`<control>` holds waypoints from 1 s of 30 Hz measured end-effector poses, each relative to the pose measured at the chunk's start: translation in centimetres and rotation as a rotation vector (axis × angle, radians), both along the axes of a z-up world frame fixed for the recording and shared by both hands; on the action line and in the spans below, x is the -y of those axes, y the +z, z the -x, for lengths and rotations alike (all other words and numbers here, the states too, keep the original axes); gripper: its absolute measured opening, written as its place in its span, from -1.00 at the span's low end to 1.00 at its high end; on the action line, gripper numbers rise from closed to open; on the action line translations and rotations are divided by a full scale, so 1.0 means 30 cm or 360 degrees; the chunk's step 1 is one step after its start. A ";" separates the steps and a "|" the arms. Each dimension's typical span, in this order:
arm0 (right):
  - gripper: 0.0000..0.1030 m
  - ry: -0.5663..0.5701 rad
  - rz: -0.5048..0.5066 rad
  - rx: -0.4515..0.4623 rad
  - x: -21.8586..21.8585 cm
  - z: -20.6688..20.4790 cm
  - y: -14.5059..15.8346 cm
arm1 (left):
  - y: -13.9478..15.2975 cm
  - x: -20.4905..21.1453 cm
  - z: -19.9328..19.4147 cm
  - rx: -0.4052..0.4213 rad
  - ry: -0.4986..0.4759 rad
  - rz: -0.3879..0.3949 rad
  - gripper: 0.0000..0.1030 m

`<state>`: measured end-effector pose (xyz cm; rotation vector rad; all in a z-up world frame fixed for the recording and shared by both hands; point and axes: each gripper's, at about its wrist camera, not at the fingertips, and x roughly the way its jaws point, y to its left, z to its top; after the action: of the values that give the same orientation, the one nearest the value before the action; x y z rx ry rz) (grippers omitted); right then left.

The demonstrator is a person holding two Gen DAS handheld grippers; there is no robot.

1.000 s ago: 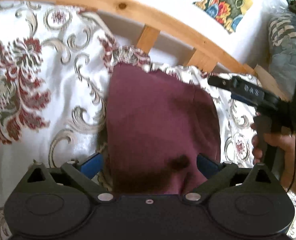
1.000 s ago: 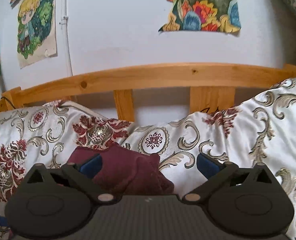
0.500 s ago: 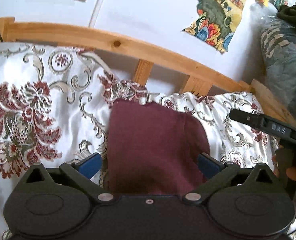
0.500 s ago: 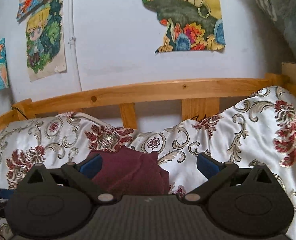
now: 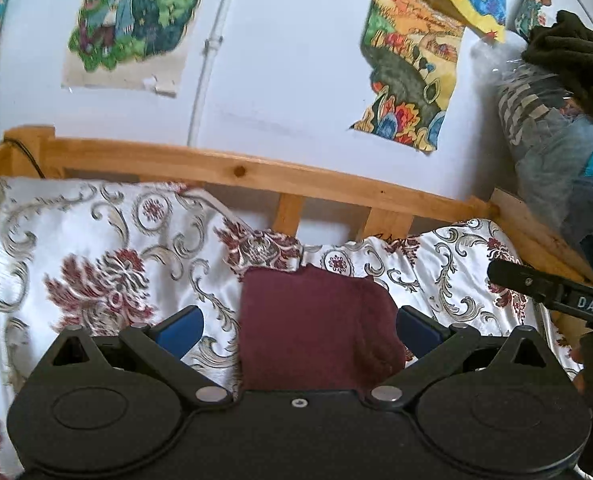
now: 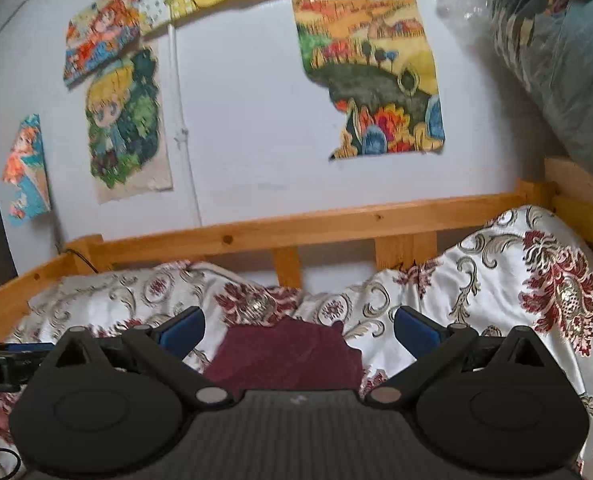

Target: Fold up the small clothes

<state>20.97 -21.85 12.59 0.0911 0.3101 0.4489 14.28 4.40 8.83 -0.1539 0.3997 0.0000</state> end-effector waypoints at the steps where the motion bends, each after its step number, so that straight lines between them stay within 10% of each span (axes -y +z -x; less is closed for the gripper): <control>1: 1.00 -0.0001 -0.0003 0.0012 0.001 0.021 0.009 | 0.013 0.001 0.017 0.0014 0.0003 -0.0010 0.98; 16: 1.00 0.0029 0.0032 0.0154 0.026 0.365 0.061 | 0.053 0.051 0.284 0.0036 -0.0004 -0.0155 0.99; 30: 1.00 -0.0101 0.0136 0.0138 0.032 0.510 -0.160 | -0.189 0.044 0.384 -0.0057 0.0074 -0.0218 0.99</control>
<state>5.66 -22.82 7.79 -0.0019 0.2399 0.3748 2.77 3.09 3.16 -0.0279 0.4303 0.0762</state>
